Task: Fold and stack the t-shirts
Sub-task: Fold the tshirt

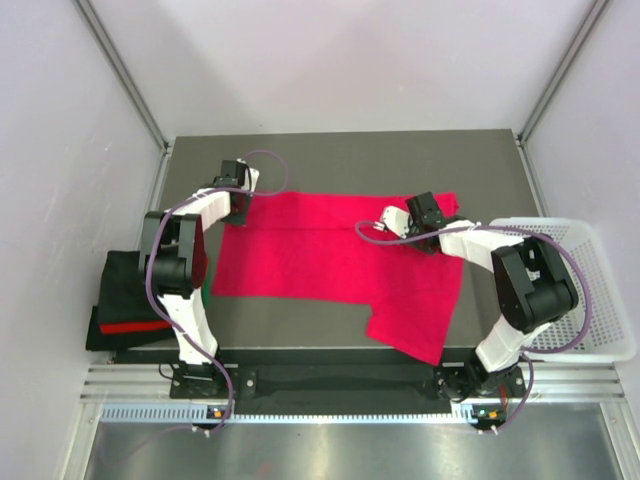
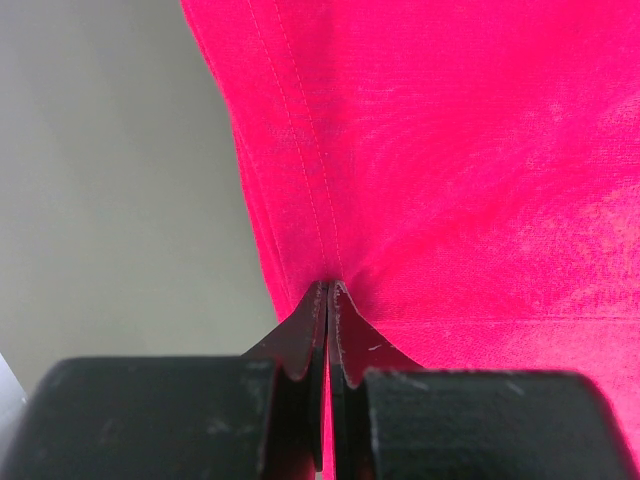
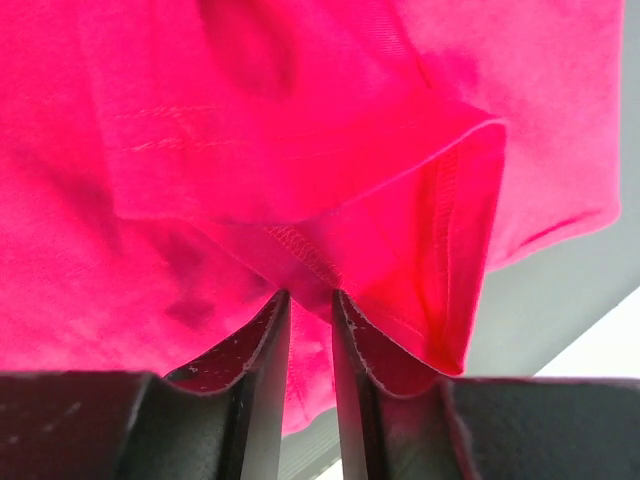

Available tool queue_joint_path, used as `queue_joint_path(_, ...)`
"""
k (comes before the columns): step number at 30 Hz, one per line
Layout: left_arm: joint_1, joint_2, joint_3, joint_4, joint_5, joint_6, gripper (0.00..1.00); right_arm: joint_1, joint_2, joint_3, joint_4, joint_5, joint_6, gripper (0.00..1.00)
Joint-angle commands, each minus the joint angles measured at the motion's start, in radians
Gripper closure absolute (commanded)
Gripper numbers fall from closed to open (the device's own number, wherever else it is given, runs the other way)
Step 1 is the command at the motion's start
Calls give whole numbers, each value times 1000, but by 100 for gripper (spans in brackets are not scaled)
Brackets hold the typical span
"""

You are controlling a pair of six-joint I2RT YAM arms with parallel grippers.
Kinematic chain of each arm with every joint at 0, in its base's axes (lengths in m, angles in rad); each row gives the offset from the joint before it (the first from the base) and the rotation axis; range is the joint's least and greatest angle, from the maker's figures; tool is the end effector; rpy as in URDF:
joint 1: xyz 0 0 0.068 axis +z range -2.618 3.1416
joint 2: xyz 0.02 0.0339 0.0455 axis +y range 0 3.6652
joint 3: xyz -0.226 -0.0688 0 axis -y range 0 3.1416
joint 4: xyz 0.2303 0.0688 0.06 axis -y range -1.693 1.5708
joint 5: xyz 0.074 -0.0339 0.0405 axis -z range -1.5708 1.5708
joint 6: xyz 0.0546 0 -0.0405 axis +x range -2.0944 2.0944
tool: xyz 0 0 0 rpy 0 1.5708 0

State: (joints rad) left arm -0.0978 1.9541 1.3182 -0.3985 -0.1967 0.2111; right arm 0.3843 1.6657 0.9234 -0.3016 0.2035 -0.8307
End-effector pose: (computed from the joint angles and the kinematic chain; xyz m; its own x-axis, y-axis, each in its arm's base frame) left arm 0.3898 -0.0275 0.1250 -0.8372 0.2886 -0.4645 0.1757 0.9463 0.2713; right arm 0.2969 0.1082 0.1168 -0.3388 -0.9171 -0.2101 -0.7758 0.3987 -0.4891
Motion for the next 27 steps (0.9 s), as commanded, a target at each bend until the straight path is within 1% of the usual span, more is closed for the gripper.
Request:
queue_joint_path(1, 6, -12, 6, 0, -4, 2, 99, 2, 8, 8, 61, 33, -4, 77)
queue_joint_path(6, 6, -14, 4, -2, -3, -1, 99, 2, 8, 2, 52, 27, -2, 82)
queue_joint_path(9, 6, -14, 3, 0, -3, 1, 99, 4, 3, -8, 45, 22, 1, 93)
queue_joint_path(10, 6, -15, 1, 0, -1, -1, 99, 4, 0, -14, 45, 19, 4, 99)
queue_joint_path(14, 6, -17, 1, 0, 0, -3, 100, 1, -41, -29, 44, 2, 10, 100)
queue_joint_path(17, 6, -21, 3, 0, 2, -1, 100, 5, -87, -12, 0, -9, 25, 100)
queue_joint_path(22, 6, -29, -4, 3, 5, -3, 100, 16, -220, 14, -99, -33, 50, 100)
queue_joint_path(27, 6, -30, -5, 3, 10, -6, 99, 28, -282, 28, -172, -61, 80, 100)
